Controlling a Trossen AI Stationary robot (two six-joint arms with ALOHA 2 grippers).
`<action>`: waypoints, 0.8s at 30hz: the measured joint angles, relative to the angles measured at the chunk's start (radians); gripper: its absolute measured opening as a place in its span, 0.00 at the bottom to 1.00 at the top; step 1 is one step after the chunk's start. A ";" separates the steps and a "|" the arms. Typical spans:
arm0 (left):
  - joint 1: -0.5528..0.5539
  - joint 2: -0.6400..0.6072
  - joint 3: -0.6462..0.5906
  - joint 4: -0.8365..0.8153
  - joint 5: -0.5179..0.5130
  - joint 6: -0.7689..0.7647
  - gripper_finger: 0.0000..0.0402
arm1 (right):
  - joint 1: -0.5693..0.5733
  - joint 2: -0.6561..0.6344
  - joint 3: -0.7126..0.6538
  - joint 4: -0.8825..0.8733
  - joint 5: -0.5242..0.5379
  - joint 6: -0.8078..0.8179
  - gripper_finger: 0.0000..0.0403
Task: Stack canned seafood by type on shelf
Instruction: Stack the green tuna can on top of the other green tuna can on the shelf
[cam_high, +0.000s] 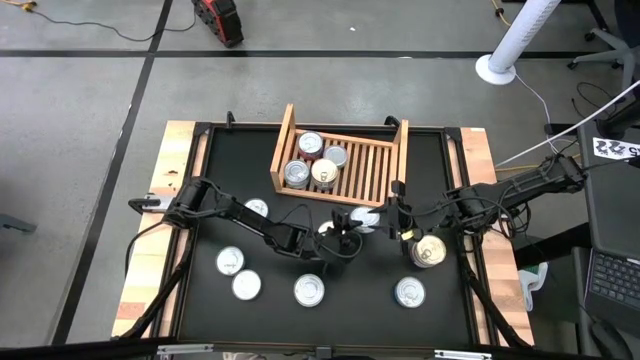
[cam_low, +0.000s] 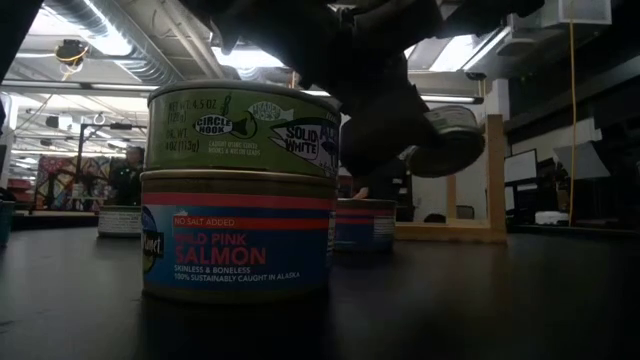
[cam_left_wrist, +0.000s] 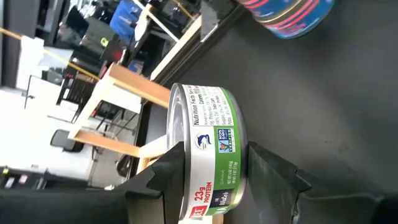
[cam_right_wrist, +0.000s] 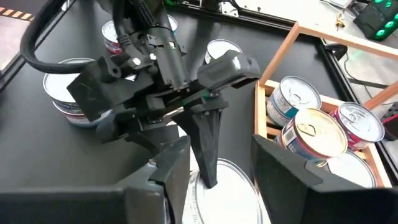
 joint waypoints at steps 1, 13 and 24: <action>0.001 0.000 0.000 0.000 -0.006 -0.004 0.37 | 0.000 0.000 0.000 0.000 0.000 0.000 0.42; 0.015 0.000 0.000 -0.002 -0.038 -0.050 0.37 | -0.004 0.002 0.000 -0.070 0.088 -0.017 0.42; 0.028 0.000 0.000 -0.003 -0.038 -0.071 0.37 | -0.014 0.018 -0.002 -0.068 0.184 -0.026 0.42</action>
